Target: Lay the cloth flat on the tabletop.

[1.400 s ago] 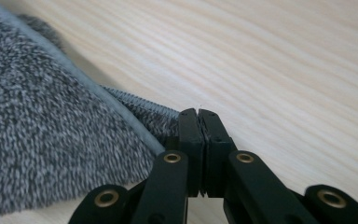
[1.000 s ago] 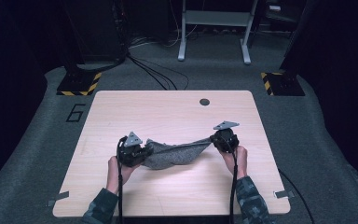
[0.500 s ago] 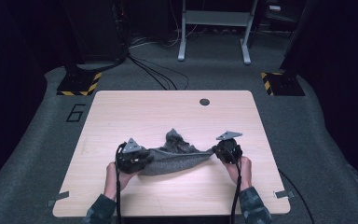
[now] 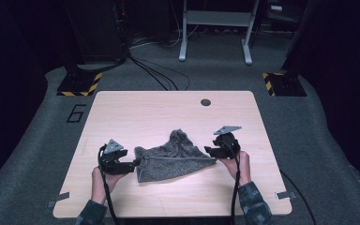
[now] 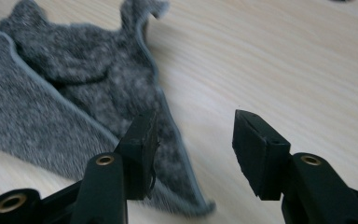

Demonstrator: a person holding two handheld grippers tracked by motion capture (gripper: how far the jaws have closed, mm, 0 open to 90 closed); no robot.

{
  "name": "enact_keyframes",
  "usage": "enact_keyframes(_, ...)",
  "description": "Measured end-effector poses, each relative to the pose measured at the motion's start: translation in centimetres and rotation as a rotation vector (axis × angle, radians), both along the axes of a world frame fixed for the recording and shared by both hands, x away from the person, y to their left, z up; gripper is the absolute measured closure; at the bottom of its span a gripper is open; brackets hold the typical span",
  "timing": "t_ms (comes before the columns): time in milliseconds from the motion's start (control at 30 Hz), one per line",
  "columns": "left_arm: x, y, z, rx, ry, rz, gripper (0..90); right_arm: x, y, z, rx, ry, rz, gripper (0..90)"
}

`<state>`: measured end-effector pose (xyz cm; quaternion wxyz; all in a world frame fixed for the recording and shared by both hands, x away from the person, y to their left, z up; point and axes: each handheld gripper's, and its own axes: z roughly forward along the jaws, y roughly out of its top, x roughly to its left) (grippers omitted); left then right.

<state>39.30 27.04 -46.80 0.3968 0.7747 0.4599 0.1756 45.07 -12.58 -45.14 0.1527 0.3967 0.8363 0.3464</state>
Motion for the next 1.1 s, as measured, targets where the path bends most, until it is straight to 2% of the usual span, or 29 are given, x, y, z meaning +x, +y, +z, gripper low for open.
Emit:
enact_keyframes(67, 0.8, -0.2, -0.4, 0.011, 0.013, 0.008, 27.4, 0.9, 1.3, 0.1, 0.001, 0.025, 0.03, 48.4)
enact_keyframes(100, 1.1, -0.4, -0.7, 0.022, 0.018, 0.011, 27.3, 1.4, 1.9, 0.0, -0.008, 0.02, 0.048, 48.4)
enact_keyframes(133, 1.4, -0.7, -1.0, 0.041, 0.02, 0.009, 27.0, 1.7, 2.7, -0.1, -0.006, 0.037, 0.055, 48.5)
enact_keyframes(167, 1.7, -0.9, -1.2, 0.067, 0.032, 0.002, 27.1, 2.2, 3.3, -0.4, -0.013, 0.044, 0.082, 48.7)
enact_keyframes(200, 2.0, -1.3, -1.6, 0.072, 0.037, 0.006, 27.1, 2.5, 4.0, -0.8, -0.018, 0.054, 0.096, 49.2)
enact_keyframes(267, 2.5, -1.7, -2.1, 0.113, 0.057, 0.0, 27.0, 3.1, 5.4, -1.8, -0.053, 0.076, 0.104, 50.3)
enact_keyframes(367, 3.1, -2.3, -2.7, 0.156, 0.066, -0.001, 26.9, 3.9, 6.5, -3.4, -0.095, 0.104, 0.11, 56.0)
enact_keyframes(433, 3.3, -2.7, -3.1, 0.178, 0.059, 0.006, 27.0, 4.3, 6.8, -4.3, -0.114, 0.121, 0.105, 64.5)
enact_keyframes(500, 3.6, -2.9, -3.3, 0.198, 0.061, 0.011, 27.0, 4.6, 6.8, -4.9, -0.128, 0.131, 0.095, 70.1)
enact_keyframes(533, 3.7, -3.0, -3.4, 0.205, 0.068, 0.005, 27.0, 4.5, 6.7, -5.0, -0.11, 0.129, 0.092, 74.3)
enact_keyframes(600, 3.9, -3.2, -3.6, 0.211, 0.072, 0.01, 26.9, 4.4, 6.3, -5.0, -0.119, 0.131, 0.086, 77.0)
enact_keyframes(833, 4.7, -4.0, -4.4, 0.259, 0.079, 0.007, 26.8, 3.1, 4.8, -4.7, -0.185, 0.128, 0.047, 79.7)
enact_keyframes(933, 5.2, -4.5, -4.4, 0.244, 0.081, -0.003, 26.7, 1.8, 3.7, -4.6, -0.177, 0.144, 0.014, 79.5)
enact_keyframes(1100, 6.3, -5.6, -4.5, 0.234, 0.078, -0.034, 26.6, 0.0, 1.8, -4.8, -0.14, 0.157, -0.004, 79.2)
